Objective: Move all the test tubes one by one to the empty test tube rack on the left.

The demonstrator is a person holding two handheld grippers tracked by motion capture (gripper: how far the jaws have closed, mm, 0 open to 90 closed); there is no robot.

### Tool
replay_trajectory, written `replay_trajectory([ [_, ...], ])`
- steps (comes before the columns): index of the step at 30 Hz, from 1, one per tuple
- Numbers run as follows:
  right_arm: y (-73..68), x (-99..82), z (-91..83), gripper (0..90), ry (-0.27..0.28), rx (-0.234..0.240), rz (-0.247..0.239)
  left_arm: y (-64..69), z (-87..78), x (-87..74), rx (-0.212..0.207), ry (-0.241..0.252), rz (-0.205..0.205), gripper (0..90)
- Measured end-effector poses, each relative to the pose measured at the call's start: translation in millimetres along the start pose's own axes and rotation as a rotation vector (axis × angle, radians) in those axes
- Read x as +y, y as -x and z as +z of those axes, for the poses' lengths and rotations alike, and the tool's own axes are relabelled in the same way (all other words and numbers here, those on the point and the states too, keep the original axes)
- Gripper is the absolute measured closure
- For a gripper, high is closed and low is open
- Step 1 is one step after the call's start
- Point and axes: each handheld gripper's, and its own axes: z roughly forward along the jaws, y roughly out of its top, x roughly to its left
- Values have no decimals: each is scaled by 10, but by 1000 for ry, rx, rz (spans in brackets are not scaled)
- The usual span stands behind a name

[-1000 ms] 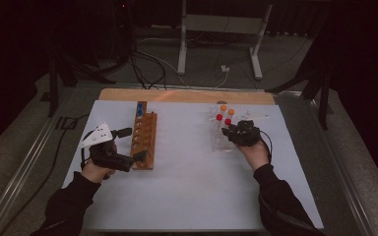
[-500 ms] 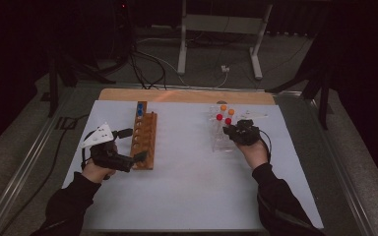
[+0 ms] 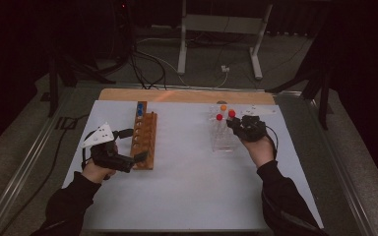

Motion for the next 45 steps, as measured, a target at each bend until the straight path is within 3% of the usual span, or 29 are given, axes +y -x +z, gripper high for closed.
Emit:
replay_trajectory([
  [8,-111,100,-204,752,38,21,-48,67,18,38,-7,-1,16,7],
  [15,-305,68,-266,751,42,86,-86,128,76,55,-28,-27,24,7],
  [29,-846,-48,-203,751,8,245,-177,246,190,89,-77,-35,33,8],
  [39,-1120,-144,-118,751,-28,344,-206,390,340,116,-133,-40,58,16],
  [45,-1237,-177,-86,751,-47,380,-222,464,452,123,-162,-38,69,52],
])
